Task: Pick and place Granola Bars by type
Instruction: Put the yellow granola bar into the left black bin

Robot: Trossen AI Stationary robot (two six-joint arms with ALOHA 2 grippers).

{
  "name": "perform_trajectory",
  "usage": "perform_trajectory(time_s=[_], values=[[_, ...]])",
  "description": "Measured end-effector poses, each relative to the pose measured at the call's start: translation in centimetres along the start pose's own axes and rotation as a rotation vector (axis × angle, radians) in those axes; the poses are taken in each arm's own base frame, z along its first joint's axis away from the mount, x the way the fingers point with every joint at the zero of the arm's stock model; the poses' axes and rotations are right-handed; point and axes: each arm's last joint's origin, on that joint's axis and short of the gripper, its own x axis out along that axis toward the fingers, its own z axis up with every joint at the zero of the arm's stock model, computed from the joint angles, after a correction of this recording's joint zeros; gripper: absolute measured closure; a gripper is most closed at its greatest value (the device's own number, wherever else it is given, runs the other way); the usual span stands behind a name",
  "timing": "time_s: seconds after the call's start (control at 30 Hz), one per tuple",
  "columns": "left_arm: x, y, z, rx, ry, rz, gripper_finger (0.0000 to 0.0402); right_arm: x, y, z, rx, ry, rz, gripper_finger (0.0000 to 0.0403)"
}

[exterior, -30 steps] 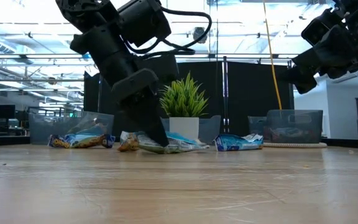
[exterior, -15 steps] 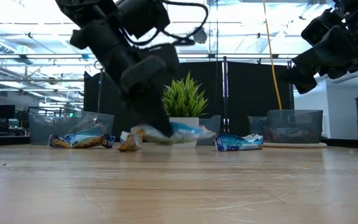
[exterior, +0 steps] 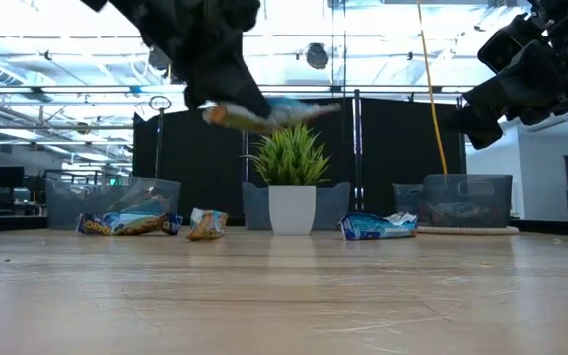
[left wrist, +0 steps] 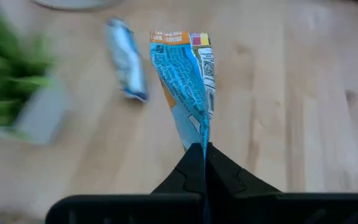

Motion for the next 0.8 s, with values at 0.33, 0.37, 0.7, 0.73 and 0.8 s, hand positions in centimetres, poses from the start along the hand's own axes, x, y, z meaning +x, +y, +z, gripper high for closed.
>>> perform_trajectory(time_s=[0.33, 0.37, 0.7, 0.73, 0.8], values=[[-6.6, 1.1, 1.6, -0.115, -0.127, 0.196, 0.0401, 0.0, 0.0, 0.0, 0.0, 0.001, 0.0, 0.0165], [-7.3, 1.2, 1.9, -0.115, -0.131, 0.217, 0.0401, 0.0, 0.0, 0.0, 0.0, 0.001, 0.0, 0.0165], [-14.3, 4.1, 4.8, -0.194, -0.073, 0.427, 0.0401, 0.0, 0.0, 0.0, 0.0, -0.001, 0.0, 0.0165], [-15.1, 4.6, 5.0, -0.214, -0.086, 0.445, 0.0401, 0.0, 0.0, 0.0, 0.0, -0.001, 0.0, 0.0165], [-16.4, 5.4, 5.2, -0.25, -0.106, 0.475, 0.0401, 0.0, 0.0, 0.0, 0.0, -0.001, 0.0, 0.0165]])
